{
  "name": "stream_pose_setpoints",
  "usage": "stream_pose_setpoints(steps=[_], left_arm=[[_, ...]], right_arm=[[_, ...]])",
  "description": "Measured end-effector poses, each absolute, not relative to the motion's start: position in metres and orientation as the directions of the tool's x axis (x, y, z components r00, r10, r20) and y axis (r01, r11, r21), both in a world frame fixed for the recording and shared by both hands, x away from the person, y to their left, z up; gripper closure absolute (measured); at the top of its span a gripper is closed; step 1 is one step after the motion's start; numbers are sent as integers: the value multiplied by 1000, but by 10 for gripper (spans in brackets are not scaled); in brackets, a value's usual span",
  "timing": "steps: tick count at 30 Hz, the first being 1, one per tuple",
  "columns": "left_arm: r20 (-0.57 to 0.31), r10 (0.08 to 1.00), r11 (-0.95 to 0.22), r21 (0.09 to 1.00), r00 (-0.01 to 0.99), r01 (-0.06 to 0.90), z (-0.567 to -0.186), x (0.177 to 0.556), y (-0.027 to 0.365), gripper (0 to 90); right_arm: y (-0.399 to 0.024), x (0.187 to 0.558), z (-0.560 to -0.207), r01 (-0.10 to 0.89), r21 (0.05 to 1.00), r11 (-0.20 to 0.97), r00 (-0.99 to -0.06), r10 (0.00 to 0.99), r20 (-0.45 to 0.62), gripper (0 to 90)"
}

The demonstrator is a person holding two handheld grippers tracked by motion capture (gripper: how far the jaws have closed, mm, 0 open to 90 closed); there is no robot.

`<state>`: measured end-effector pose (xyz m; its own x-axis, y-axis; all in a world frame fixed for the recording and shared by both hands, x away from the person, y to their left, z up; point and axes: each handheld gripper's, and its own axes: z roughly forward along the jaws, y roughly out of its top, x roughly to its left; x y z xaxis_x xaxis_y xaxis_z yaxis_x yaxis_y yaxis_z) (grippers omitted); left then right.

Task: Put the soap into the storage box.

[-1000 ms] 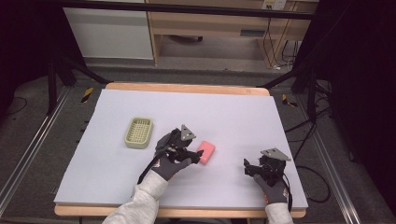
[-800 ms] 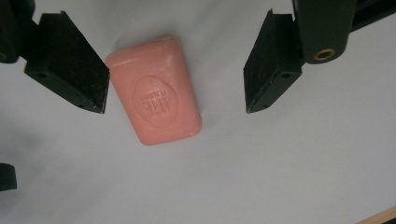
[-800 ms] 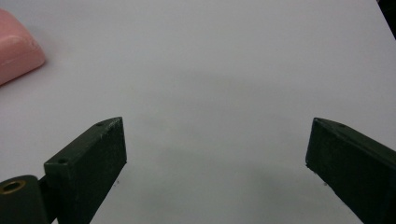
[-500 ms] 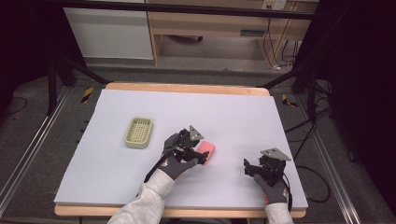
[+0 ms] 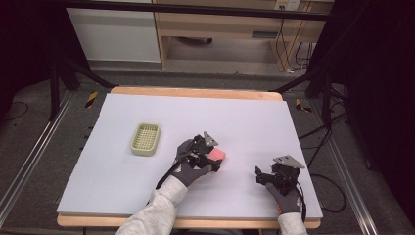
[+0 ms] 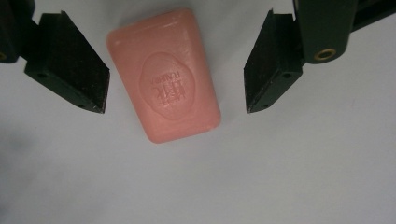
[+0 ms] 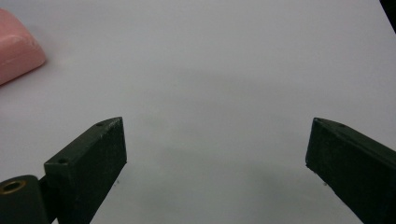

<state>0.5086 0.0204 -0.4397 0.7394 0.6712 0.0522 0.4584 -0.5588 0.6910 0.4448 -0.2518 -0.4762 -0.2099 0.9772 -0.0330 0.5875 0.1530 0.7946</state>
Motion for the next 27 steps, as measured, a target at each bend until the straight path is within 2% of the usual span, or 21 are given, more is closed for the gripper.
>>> stream_pose_setpoints(steps=[27], left_arm=[[5,661,-583,633,750,509,-457,521,8,269]], right_arm=[[-252,445,-477,590,793,153,-214,976,-29,55]])
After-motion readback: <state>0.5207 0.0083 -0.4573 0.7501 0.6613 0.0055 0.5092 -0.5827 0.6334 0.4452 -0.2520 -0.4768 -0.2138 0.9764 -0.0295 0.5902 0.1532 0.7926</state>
